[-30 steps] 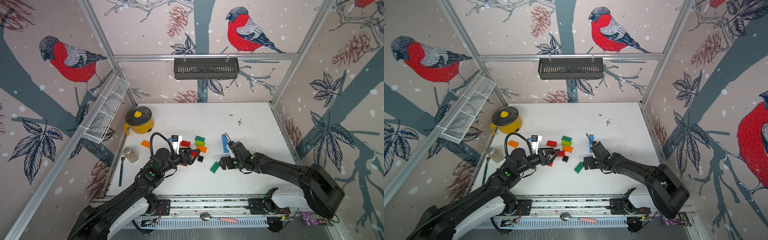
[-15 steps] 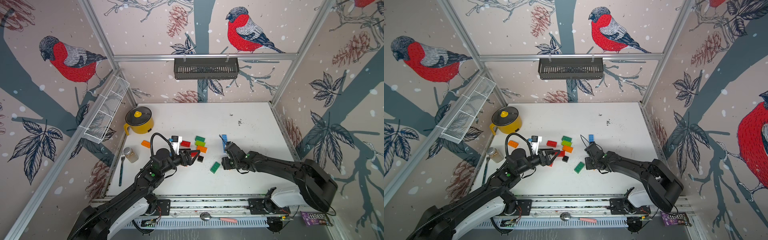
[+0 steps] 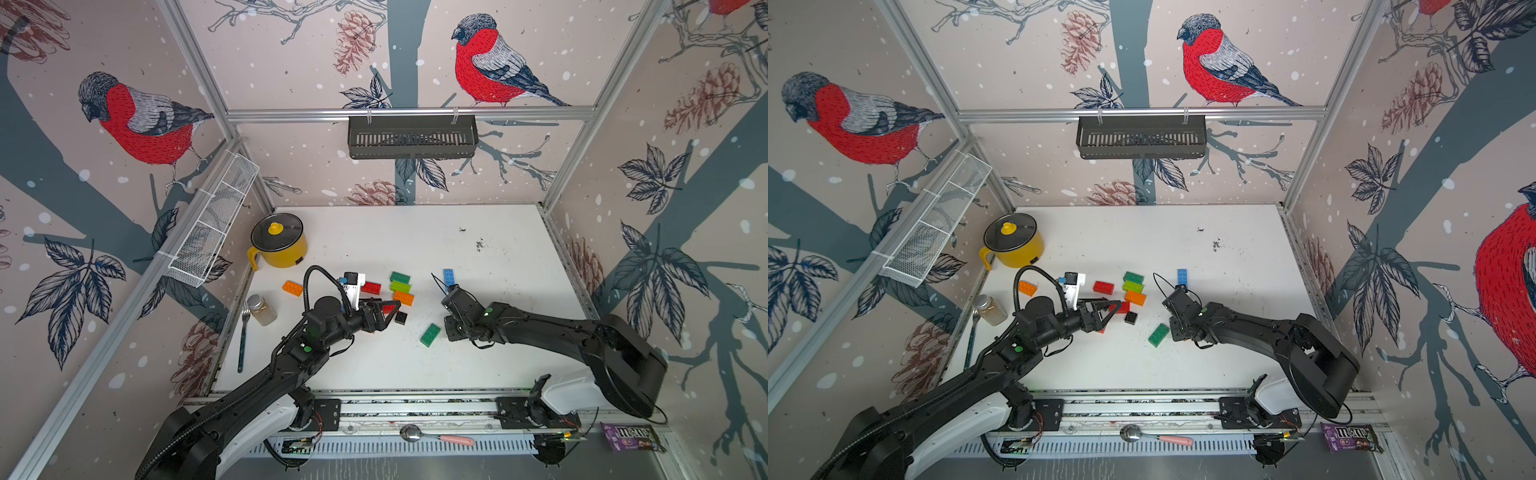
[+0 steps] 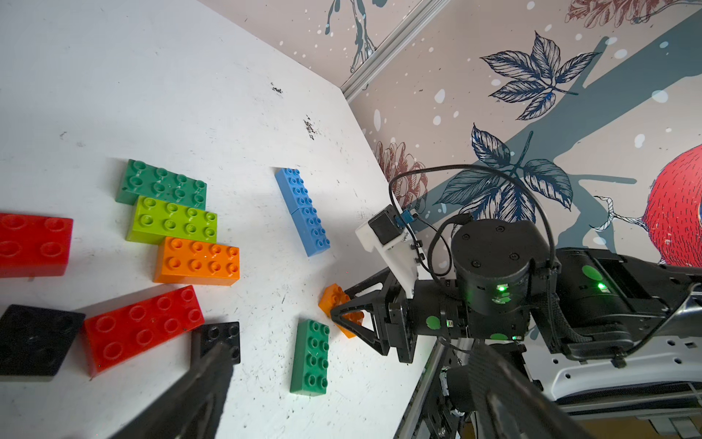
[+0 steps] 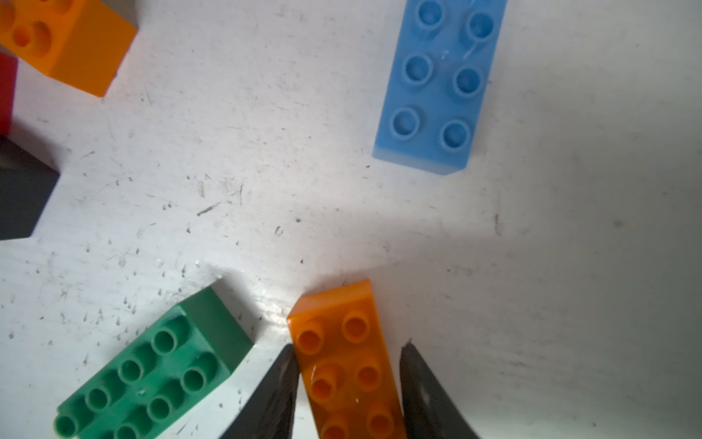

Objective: Assemble a small pinwheel with lego
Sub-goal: Pick up the lego brick from the center of the board.

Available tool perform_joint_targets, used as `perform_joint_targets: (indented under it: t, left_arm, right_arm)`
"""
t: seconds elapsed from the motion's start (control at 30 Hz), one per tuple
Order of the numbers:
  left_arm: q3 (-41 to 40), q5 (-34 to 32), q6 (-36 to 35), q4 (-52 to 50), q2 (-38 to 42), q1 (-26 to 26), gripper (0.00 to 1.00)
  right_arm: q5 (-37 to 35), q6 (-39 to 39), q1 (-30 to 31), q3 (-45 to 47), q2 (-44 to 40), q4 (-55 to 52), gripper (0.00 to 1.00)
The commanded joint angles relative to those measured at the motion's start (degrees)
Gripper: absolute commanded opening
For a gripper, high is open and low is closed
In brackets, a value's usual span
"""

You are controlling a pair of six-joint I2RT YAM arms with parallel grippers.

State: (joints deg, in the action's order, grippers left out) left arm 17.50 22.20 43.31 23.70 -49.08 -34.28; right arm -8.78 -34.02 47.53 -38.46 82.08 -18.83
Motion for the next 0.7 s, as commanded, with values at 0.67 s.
perform_joint_targets:
  t: [0.67]
  left_arm:
    - [0.5, -0.35, -0.22, 2.17, 0.87, -0.04, 0.97]
  right_arm:
    - [-2.27, 2.0, 0.99, -3.67, 0.64, -3.23, 0.3]
